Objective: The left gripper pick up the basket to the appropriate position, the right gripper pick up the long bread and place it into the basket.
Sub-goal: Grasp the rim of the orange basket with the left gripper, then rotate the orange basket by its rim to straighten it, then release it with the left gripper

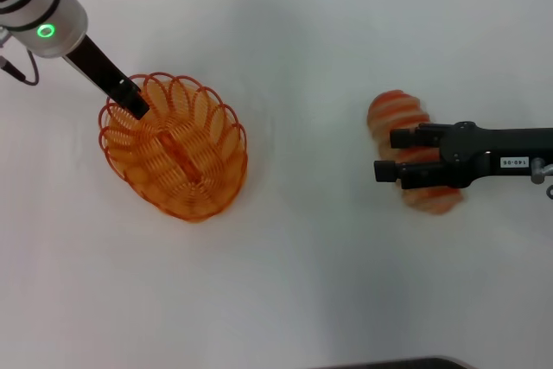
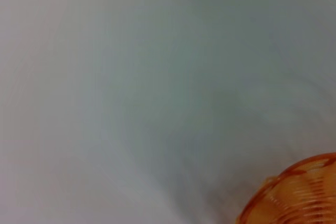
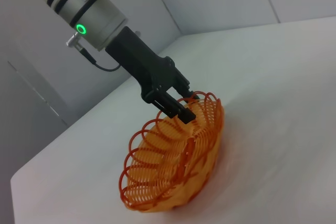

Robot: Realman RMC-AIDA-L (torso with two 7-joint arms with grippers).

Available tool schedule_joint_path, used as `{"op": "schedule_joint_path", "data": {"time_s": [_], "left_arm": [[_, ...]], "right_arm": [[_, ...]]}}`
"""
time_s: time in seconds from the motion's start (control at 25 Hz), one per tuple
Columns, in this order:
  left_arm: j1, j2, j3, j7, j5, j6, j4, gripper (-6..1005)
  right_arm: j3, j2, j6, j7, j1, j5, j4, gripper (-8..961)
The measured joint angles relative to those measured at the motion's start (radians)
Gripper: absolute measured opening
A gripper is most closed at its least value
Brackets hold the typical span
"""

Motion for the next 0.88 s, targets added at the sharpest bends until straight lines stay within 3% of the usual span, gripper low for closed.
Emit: {"op": "schedule_joint_path", "data": {"time_s": [0.28, 0.56, 0.68, 0.88], "left_arm": [[-0.004, -0.008, -0.002, 0.0, 0.0, 0.006, 0.004, 304], [-0.008, -0.009, -0.014, -0.007, 0.0, 0.014, 0.005, 202], [-0.013, -0.009, -0.081, -0.008, -0.001, 0.035, 0.013, 159], [-0.01, 0.007, -0.282, -0.013, -0.001, 0.108, 0.065, 133]], "right_arm": [[0.0, 0.0, 0.005, -0.002, 0.004, 0.0, 0.003, 928], [-0.001, 0.0, 0.006, -0.005, 0.005, 0.0, 0.003, 927], [-0.001, 0.0, 0.006, -0.011, 0.005, 0.0, 0.003, 927], [-0.001, -0.005, 0.006, -0.018, 0.004, 0.0, 0.003, 926]]}}
